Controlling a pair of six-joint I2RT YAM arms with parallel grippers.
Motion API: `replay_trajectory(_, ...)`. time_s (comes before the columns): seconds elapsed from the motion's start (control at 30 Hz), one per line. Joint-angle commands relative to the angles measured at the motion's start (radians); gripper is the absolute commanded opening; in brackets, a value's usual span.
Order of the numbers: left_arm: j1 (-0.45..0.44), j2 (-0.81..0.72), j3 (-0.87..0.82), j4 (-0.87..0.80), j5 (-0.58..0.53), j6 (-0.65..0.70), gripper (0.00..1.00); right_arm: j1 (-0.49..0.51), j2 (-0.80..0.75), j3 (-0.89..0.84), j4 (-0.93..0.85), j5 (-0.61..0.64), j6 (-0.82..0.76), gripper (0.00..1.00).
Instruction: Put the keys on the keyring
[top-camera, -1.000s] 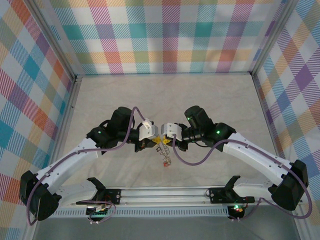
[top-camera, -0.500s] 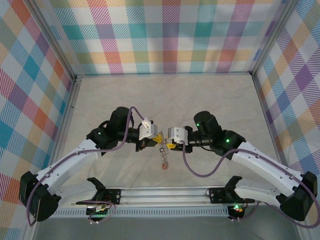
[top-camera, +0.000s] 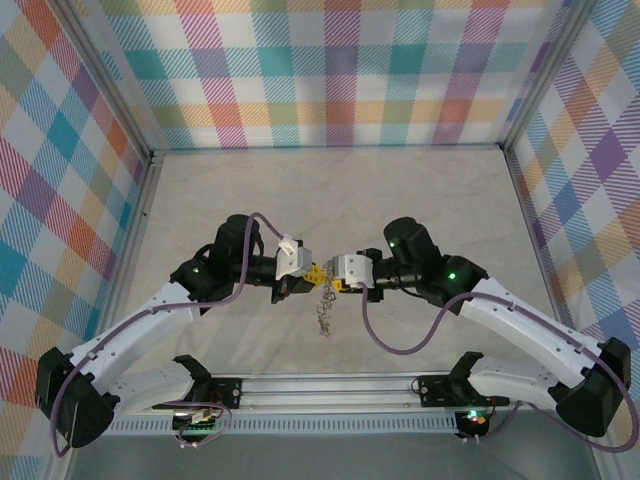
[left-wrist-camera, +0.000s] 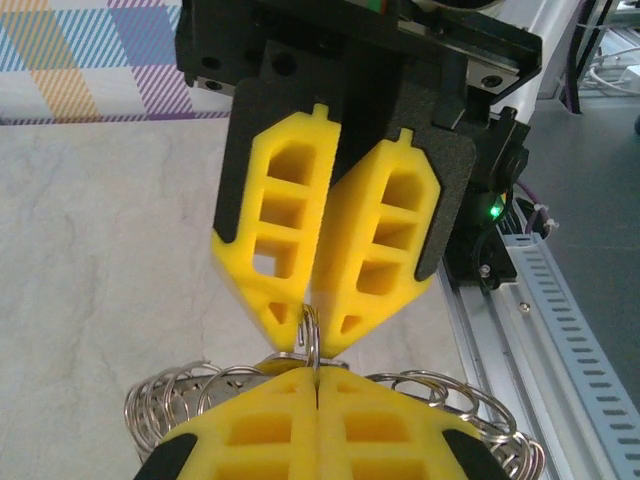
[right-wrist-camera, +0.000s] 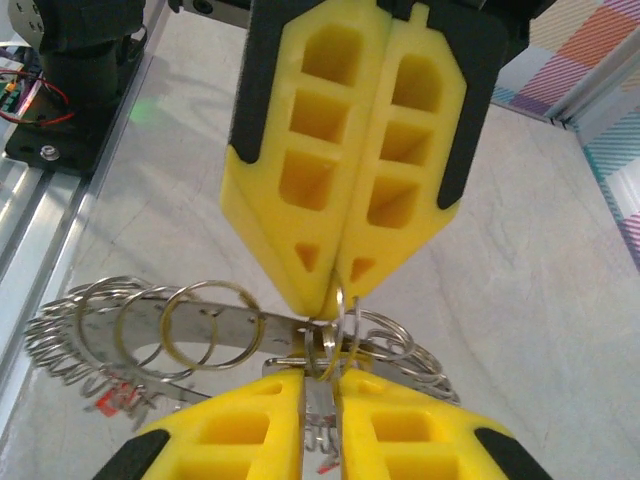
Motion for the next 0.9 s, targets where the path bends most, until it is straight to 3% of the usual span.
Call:
replay_trajectory(0.0, 0.009, -0.024, -0.003, 0.055, 0.055, -0.021, 0.00, 0.001, -0.003, 0.036, -0.004, -0.003, -0.052, 0.17)
replay_trajectory(0.13, 0.008, -0.038, -0.015, 0.070, 0.046, -0.034, 0.00, 0.000, -0.023, 0.029, 0.009, 0.002, -0.065, 0.16)
replay_trajectory(0.27, 0.009, -0.053, -0.032, 0.110, 0.032, -0.068, 0.00, 0.000, -0.015, 0.042, -0.022, -0.025, -0.072, 0.01)
replay_trajectory(0.47, 0.009, -0.063, -0.077, 0.233, -0.012, -0.158, 0.00, 0.000, -0.007, 0.006, 0.010, -0.066, -0.049, 0.00)
replay_trajectory(0.5, 0.010, -0.061, -0.079, 0.238, -0.011, -0.165, 0.00, 0.000, -0.008, -0.002, 0.026, -0.076, -0.039, 0.01)
replay_trajectory(0.57, 0.009, -0.060, -0.085, 0.244, -0.013, -0.169, 0.00, 0.003, -0.005, -0.011, 0.051, -0.120, -0.024, 0.16)
replay_trajectory(0.7, 0.009, -0.065, -0.093, 0.244, -0.022, -0.167, 0.00, 0.003, 0.000, -0.007, 0.089, -0.161, 0.000, 0.23)
replay_trajectory(0.87, 0.009, -0.067, -0.095, 0.241, -0.018, -0.159, 0.00, 0.003, 0.008, 0.012, 0.092, -0.150, -0.007, 0.20)
